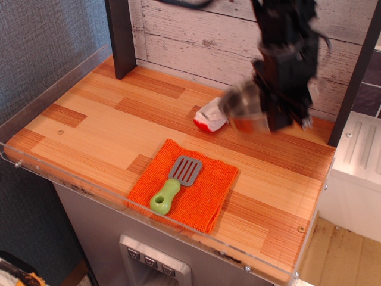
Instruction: Move the pan to the left of the sushi.
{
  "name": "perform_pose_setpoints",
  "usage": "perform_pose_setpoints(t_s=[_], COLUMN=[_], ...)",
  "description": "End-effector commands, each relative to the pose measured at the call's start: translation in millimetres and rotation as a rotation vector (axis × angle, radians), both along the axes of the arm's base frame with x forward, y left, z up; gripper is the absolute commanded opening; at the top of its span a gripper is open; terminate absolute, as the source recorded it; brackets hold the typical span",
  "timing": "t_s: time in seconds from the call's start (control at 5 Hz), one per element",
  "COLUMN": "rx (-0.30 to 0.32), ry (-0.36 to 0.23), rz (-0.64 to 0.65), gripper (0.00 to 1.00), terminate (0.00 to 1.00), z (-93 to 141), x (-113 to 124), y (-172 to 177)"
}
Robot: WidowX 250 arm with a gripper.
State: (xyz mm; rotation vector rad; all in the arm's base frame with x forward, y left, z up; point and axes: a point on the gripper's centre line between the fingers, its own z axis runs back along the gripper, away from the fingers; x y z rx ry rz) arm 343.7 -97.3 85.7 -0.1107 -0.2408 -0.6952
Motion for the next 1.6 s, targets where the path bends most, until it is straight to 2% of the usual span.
perform_pose_setpoints(t_s=[0.0,0.2,0.4,0.6,0.8,1.0,1.2,1.4], rx=[-0.027,0.086,0.13,0.165,0.185,0.194,0.173,0.185], ry=[0.056,0.12,0.165,0.204,0.235,0.248,0.296,0.297], rz=[0.44,0.651,0.64,0.625,0.63,0.645,0.697,0.697], gripper=[0.0,0.0,0.0,0.0,0.0,0.0,0.0,0.0], terminate=[0.0,0.0,0.0,0.0,0.0,0.0,0.0,0.0], z=[55,34,11,-11,-29,-37,-48,-47], x=[-22,-30,-25,-18,-6,10,14,10], y=[97,139,163,151,151,160,173,173])
